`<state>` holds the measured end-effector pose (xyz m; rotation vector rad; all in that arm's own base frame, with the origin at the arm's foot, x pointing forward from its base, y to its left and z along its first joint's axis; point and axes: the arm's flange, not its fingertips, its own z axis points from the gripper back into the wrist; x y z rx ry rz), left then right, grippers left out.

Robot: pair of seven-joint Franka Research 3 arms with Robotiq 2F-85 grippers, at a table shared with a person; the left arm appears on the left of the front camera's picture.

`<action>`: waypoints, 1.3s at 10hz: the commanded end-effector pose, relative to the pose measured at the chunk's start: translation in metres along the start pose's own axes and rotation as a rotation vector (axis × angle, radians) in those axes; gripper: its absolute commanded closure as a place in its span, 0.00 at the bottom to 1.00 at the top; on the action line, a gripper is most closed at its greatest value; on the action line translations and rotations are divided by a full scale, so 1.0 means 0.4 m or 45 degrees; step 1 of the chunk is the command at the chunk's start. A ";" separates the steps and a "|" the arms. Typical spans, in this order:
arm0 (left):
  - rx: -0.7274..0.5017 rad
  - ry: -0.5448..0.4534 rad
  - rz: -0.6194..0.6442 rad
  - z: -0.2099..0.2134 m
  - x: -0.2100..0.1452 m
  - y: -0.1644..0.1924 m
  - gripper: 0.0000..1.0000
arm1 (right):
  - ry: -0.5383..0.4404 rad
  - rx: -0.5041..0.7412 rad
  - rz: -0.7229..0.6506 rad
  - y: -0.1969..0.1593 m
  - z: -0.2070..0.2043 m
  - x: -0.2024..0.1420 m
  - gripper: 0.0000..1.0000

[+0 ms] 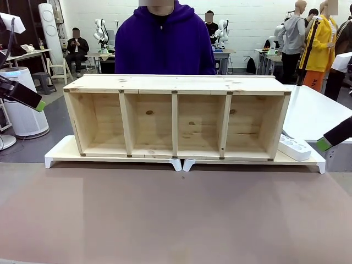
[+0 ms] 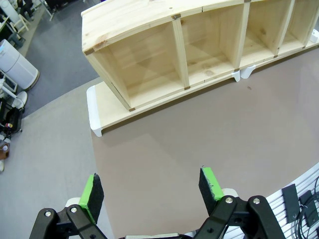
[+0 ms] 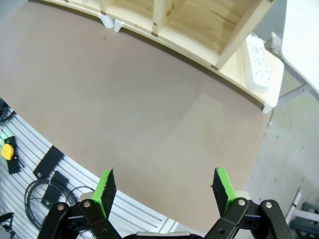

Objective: Perform cable management.
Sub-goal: When the cord part of the Power Cable appears at the lower middle area of the table and stops, grasp the cord part of the Power Cable.

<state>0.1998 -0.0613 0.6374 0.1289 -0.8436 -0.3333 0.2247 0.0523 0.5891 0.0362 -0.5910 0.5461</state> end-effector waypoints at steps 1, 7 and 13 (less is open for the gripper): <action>-0.001 -0.016 -0.019 -0.004 0.005 0.007 0.00 | 0.007 0.004 0.003 0.000 -0.006 0.002 0.00; -0.001 -0.016 -0.019 -0.004 0.005 0.007 0.00 | 0.007 0.004 0.003 0.000 -0.006 0.002 0.00; -0.001 -0.016 -0.019 -0.004 0.005 0.007 0.00 | 0.007 0.004 0.003 0.000 -0.006 0.002 0.00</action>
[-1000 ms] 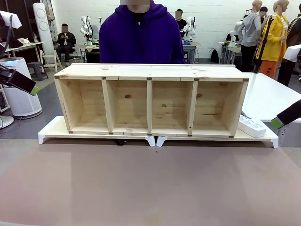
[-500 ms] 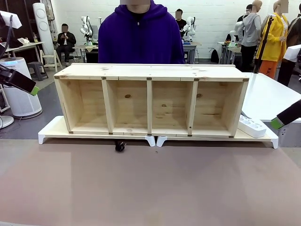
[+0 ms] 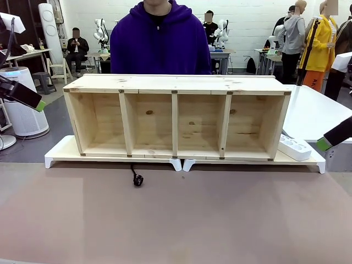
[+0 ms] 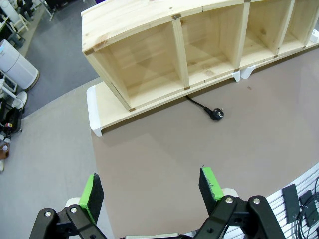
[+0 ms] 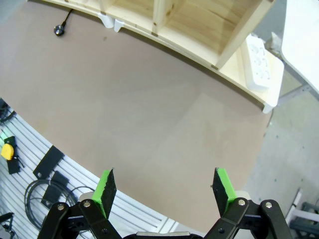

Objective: Perform cable management.
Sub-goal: When the cord part of the Power Cable appears at the lower middle area of the table and stops, grasp the cord part of the Power Cable.

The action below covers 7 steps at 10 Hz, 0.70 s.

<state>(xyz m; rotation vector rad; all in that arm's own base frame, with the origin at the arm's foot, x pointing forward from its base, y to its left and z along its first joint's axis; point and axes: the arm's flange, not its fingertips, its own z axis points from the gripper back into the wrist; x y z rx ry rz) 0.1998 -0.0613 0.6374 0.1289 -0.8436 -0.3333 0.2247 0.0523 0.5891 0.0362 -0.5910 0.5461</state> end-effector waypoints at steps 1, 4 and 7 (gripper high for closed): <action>-0.001 -0.016 -0.019 -0.004 0.005 0.007 0.00 | 0.007 0.004 0.003 0.000 -0.006 0.002 0.00; -0.001 -0.016 -0.019 -0.004 0.005 0.007 0.00 | 0.007 0.004 0.003 0.000 -0.006 0.002 0.00; -0.001 -0.016 -0.019 -0.004 0.005 0.007 0.00 | 0.007 0.004 0.003 0.000 -0.006 0.002 0.00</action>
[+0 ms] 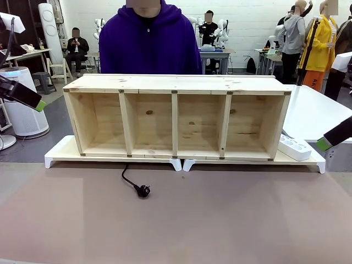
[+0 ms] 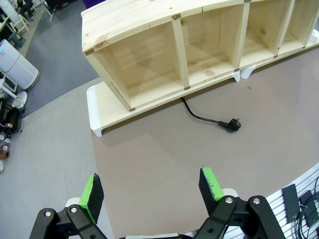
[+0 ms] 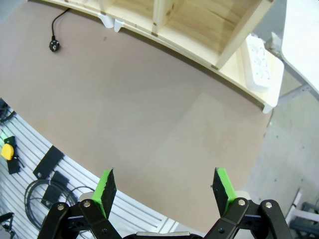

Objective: Perform cable management.
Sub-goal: When the cord part of the Power Cable appears at the lower middle area of the table and stops, grasp the cord part of the Power Cable.

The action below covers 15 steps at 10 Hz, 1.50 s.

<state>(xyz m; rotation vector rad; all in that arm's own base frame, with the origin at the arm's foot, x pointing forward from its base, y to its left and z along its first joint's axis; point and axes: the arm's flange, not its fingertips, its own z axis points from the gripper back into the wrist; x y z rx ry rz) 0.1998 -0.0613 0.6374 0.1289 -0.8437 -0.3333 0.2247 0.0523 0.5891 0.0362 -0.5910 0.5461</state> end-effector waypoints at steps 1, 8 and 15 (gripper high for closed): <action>-0.001 -0.016 -0.019 -0.004 0.005 0.007 0.00 | 0.007 0.004 0.003 0.000 -0.006 0.002 0.00; -0.001 -0.016 -0.019 -0.004 0.005 0.007 0.00 | 0.007 0.004 0.003 0.000 -0.006 0.002 0.00; -0.001 -0.016 -0.019 -0.004 0.005 0.007 0.00 | 0.045 0.044 0.072 0.027 -0.016 0.057 0.00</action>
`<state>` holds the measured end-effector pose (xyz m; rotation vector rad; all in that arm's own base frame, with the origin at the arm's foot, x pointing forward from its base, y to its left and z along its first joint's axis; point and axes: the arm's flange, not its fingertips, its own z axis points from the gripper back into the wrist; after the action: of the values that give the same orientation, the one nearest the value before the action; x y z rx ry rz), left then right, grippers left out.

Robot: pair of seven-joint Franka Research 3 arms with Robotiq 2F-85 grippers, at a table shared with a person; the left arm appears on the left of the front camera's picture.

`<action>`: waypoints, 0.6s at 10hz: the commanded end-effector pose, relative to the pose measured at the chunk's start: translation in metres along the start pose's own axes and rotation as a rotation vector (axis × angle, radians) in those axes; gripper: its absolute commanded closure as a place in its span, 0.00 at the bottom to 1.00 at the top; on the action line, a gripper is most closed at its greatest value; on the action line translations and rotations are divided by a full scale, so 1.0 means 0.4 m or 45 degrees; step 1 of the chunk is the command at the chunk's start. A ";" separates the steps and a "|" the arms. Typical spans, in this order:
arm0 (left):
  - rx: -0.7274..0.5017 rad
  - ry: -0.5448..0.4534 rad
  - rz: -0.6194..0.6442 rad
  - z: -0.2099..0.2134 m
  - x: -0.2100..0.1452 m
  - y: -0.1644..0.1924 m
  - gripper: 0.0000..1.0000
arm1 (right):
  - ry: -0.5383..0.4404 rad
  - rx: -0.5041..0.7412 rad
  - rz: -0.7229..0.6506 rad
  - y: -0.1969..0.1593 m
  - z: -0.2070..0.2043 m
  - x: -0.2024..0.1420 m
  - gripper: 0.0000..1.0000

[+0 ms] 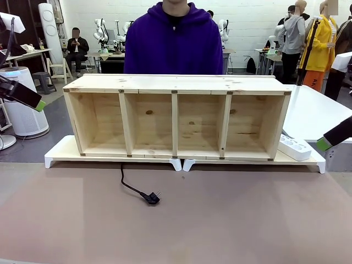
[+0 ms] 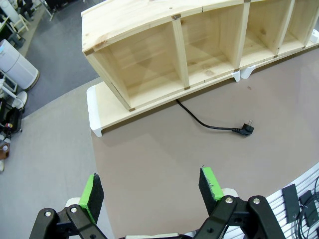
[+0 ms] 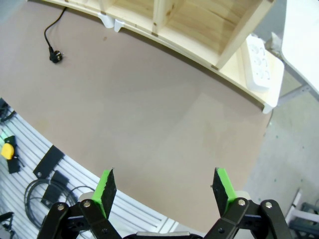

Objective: Perform cable management.
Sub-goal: When the cord part of the Power Cable appears at the lower middle area of the table and stops, grasp the cord part of the Power Cable.

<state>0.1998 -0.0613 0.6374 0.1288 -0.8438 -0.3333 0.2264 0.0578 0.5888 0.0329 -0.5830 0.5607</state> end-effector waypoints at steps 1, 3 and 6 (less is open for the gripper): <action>-0.001 -0.016 -0.019 -0.004 0.005 0.007 0.00 | 0.058 0.087 0.098 0.049 -0.034 0.119 0.00; -0.001 -0.016 -0.019 -0.004 0.005 0.007 0.00 | 0.099 0.145 0.288 0.156 -0.071 0.253 0.00; -0.001 -0.016 -0.019 -0.004 0.005 0.007 0.00 | 0.174 0.243 0.527 0.307 -0.148 0.417 0.00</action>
<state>0.2000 -0.0608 0.6376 0.1272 -0.8437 -0.3330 0.2872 0.2458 0.6065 0.0414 -0.4314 0.9407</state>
